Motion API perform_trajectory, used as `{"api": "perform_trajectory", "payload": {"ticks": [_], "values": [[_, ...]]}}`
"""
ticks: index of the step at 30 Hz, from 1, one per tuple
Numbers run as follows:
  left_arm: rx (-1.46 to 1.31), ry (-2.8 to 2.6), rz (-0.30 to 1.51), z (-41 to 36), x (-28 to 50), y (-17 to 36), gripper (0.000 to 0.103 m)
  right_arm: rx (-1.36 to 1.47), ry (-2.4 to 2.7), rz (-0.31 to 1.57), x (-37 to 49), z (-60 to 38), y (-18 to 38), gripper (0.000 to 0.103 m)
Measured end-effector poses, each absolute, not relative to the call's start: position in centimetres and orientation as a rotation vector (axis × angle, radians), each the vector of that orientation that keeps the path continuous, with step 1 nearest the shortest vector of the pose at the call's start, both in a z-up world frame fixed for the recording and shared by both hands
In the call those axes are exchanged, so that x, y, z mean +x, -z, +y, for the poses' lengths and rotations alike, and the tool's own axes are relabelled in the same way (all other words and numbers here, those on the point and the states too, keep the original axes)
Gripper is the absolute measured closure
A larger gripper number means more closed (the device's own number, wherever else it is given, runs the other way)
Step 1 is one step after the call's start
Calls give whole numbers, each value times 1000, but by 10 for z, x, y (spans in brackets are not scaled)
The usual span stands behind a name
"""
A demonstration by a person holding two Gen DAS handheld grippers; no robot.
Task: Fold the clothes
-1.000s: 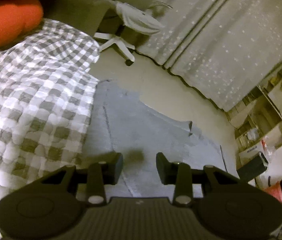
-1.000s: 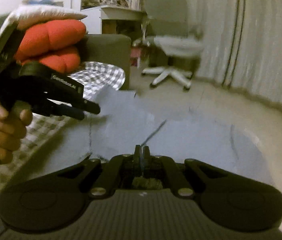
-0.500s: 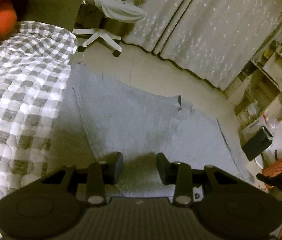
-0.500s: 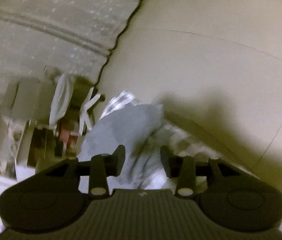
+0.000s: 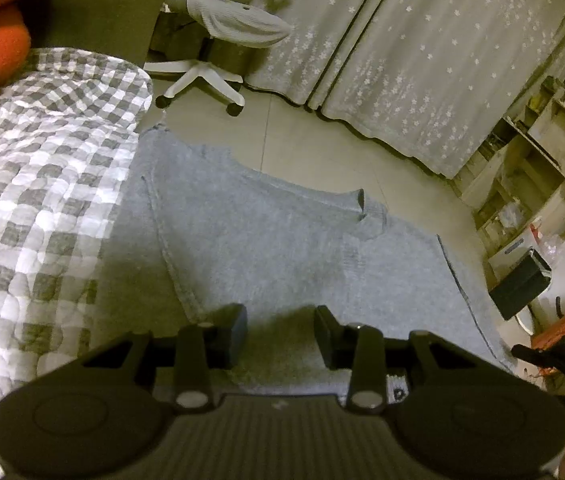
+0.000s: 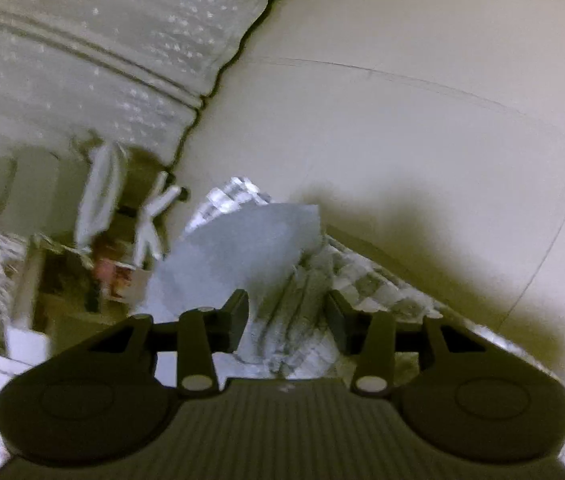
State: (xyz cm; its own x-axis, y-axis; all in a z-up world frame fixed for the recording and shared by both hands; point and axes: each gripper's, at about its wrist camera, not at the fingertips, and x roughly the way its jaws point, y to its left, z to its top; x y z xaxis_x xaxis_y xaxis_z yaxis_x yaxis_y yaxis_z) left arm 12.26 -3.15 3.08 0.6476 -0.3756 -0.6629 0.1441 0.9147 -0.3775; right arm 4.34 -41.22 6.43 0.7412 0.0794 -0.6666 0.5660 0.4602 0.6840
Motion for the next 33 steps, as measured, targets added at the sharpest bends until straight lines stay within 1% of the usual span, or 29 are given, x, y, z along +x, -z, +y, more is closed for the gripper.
{"api": "perform_trajectory", "payload": {"ticks": [2,3,4,9,12,16,24,27,29,33], "values": [[-303,301,817,-31,122,-31,65,1042,338,688,47,-407,-64,74],[-308,301,819,-30,123,-31,65,1028,341,681,49,-405,-64,87],[-315,301,821,-29,123,-31,66,1014,339,679,52,-403,-64,88],[-332,299,824,-26,124,-31,66,848,340,603,57,-383,-81,91],[-345,298,825,-25,125,-31,66,625,340,556,66,-361,-95,91],[-391,296,826,-18,127,-34,66,170,237,460,76,-295,-108,91],[-467,270,799,6,124,-38,65,-707,-262,450,51,-133,-45,91],[-469,271,801,7,123,-37,65,-849,-317,467,42,-117,-22,89],[-468,276,802,6,123,-38,65,-853,-323,466,40,-120,-21,87],[-467,288,803,3,122,-38,64,-677,-352,507,40,-143,-41,87]]}}
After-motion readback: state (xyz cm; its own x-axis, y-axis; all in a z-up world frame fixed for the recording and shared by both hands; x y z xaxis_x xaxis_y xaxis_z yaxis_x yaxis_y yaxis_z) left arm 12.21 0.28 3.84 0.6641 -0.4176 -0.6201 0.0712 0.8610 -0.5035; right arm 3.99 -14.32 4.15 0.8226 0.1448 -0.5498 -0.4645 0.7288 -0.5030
